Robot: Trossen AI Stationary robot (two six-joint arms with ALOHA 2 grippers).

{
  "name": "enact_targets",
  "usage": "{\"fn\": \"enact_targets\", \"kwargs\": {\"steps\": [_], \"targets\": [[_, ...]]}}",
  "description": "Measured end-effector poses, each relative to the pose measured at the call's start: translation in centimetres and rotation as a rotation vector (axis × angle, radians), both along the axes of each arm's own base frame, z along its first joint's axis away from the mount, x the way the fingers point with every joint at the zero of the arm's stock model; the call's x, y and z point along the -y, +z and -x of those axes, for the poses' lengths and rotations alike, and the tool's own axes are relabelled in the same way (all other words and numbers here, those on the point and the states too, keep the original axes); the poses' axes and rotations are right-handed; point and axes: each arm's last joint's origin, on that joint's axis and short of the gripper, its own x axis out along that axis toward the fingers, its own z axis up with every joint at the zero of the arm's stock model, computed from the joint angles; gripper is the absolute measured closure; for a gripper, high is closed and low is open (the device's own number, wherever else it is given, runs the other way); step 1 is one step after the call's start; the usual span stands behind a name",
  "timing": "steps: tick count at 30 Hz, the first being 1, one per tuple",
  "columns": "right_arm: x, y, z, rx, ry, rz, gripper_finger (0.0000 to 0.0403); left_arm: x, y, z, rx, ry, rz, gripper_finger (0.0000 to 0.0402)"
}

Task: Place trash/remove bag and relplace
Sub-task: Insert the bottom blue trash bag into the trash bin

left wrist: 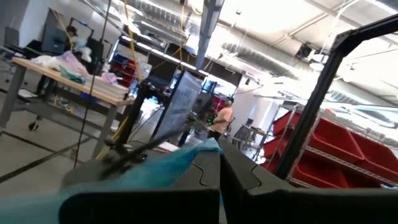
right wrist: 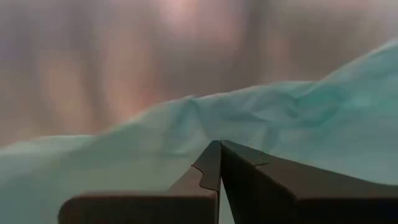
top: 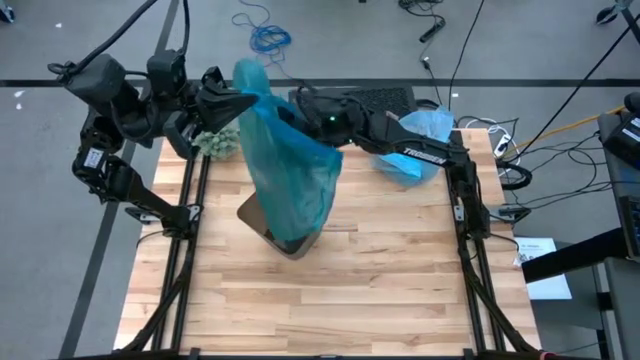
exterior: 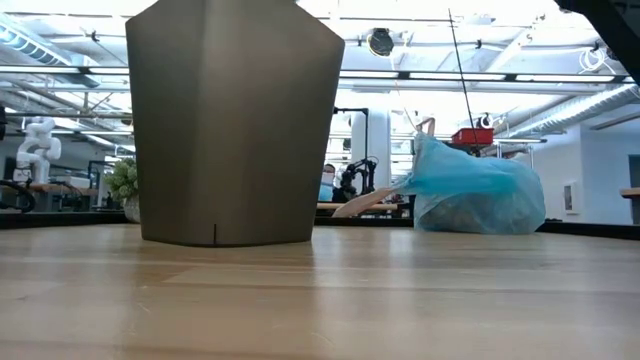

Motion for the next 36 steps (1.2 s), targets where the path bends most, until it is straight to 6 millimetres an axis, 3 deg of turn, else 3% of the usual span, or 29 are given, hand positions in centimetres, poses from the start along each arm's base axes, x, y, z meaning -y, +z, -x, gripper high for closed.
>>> {"fn": "enact_targets", "kwargs": {"steps": [4, 7, 10, 14, 17, 19, 23, 26, 29, 36], "targets": [[0.5, -1.5, 0.4, -0.176, -0.077, -0.012, 0.0403, 0.0, -0.1, 0.0, -0.007, -0.002, -0.001, 0.0401], [0.5, -1.4, 1.3, -0.233, -0.103, -0.008, 0.0403, 0.1, -0.1, -0.1, -0.014, -0.005, -0.001, 0.0401], [0.0, 0.8, 2.7, -0.15, -0.081, -0.023, 0.0403, 0.5, -0.2, 0.0, -0.019, -0.034, -0.003, 0.0401], [-1.0, 5.0, 4.7, 0.091, -0.037, -0.041, 0.0403, 1.0, -0.3, 0.0, -0.029, -0.064, -0.004, 0.0401], [-1.5, 5.6, 4.7, 0.146, -0.02, -0.049, 0.0403, 1.1, -0.3, 0.0, -0.033, -0.065, -0.002, 0.0401], [-1.6, 4.4, 3.5, 0.102, -0.016, -0.059, 0.0403, 1.1, -0.3, 0.0, -0.028, -0.064, -0.002, 0.0401], [-1.8, -0.2, 0.2, -0.089, -0.011, -0.086, 0.0403, 1.1, -0.2, 0.0, -0.022, -0.058, 0.001, 0.0401], [-2.0, -2.9, -1.2, -0.208, -0.008, -0.1, 0.0403, 1.1, -0.2, 0.0, -0.025, -0.055, 0.002, 0.0401], [-2.2, -4.0, -1.7, -0.266, -0.009, -0.106, 0.0403, 1.2, -0.4, 0.2, -0.047, -0.042, 0.007, 0.0401], [-2.2, -4.6, -1.4, -0.346, -0.018, -0.121, 0.0403, 1.8, -1.7, 2.3, -0.202, 0.059, 0.087, 0.0401]]}}
